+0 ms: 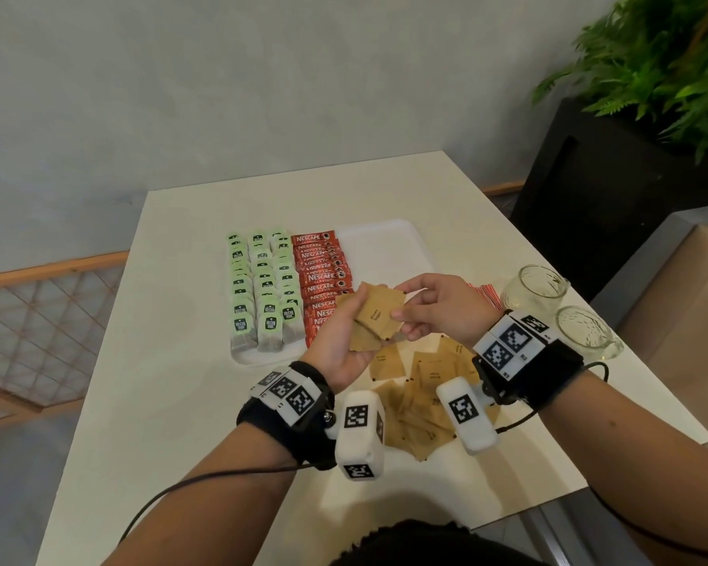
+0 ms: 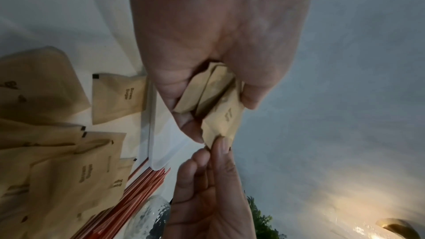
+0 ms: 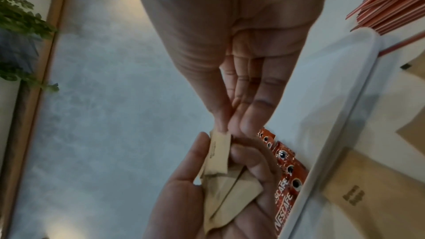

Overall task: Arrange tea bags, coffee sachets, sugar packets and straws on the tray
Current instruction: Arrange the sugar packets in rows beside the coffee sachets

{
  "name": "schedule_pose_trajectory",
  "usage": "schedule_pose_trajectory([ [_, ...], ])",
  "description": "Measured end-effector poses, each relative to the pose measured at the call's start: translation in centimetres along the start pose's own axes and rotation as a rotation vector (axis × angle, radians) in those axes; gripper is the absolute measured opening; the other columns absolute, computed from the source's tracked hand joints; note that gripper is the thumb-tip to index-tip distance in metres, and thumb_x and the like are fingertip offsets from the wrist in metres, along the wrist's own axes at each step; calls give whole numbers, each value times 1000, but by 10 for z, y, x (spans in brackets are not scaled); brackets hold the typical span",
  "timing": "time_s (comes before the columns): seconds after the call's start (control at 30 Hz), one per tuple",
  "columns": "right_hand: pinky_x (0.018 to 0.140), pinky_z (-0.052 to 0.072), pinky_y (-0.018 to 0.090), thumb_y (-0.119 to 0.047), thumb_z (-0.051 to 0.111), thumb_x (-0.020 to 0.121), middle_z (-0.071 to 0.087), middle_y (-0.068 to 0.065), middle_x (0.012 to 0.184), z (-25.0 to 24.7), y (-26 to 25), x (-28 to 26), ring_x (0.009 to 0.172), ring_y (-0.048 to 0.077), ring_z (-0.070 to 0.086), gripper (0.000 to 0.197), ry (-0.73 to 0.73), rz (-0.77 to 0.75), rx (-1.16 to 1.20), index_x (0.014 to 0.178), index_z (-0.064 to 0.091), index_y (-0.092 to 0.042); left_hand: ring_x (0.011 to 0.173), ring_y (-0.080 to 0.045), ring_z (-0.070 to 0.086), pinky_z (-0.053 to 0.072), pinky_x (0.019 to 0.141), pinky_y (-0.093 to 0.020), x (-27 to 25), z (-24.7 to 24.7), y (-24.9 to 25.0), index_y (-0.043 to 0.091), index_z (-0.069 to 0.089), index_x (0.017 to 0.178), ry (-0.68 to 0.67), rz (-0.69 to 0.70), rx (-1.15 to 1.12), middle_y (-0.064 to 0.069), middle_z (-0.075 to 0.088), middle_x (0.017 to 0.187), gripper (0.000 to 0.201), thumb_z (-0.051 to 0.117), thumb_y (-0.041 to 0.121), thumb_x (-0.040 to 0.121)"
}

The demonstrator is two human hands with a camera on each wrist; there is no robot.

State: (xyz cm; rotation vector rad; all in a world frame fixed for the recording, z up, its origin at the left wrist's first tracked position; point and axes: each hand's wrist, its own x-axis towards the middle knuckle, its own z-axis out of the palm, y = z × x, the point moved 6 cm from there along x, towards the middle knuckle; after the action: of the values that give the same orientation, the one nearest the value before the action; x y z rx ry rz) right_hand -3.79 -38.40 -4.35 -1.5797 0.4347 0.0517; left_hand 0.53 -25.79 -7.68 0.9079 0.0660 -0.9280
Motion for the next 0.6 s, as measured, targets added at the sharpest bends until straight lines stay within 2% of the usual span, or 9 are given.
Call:
schedule_pose_trajectory([
  [0.13,53,58,29,5,72,80,65,12,68,0,-2,7,53,18,65,34,8,18,38,110,58,-2,80,-21,66,59,59,-31,9,-10,7,17,60,109,74,15,-5,-10,68,96,29,38,35,105],
  [0.23,56,57,32,4,73,81,64,13,70,-4,-3,13,57,21,65,32,45,-35,-21,109,61,-8,72,-19,68,57,62,-34,15,-18,14,16,60,111,138,28,26,-8,71,89,29,37,34,106],
  [0.33,60,58,33,3,67,86,62,18,76,-3,-5,20,60,21,66,28,76,-121,-107,111,63,-10,76,-22,73,61,60,-34,21,-22,23,12,60,117,164,63,49,-13,71,95,28,46,31,103],
  [0.47,67,61,32,3,63,89,61,14,78,-11,-6,37,59,18,67,31,192,-136,-2,119,58,-3,84,-23,74,62,72,-34,26,-22,30,8,61,124,148,104,151,-15,74,104,32,65,12,93],
  [0.6,66,62,33,1,65,89,64,16,82,-8,-6,52,62,19,69,18,164,-84,-7,106,61,-3,88,-22,73,61,70,-32,36,-21,46,10,62,120,202,210,312,-13,73,108,29,67,6,91],
])
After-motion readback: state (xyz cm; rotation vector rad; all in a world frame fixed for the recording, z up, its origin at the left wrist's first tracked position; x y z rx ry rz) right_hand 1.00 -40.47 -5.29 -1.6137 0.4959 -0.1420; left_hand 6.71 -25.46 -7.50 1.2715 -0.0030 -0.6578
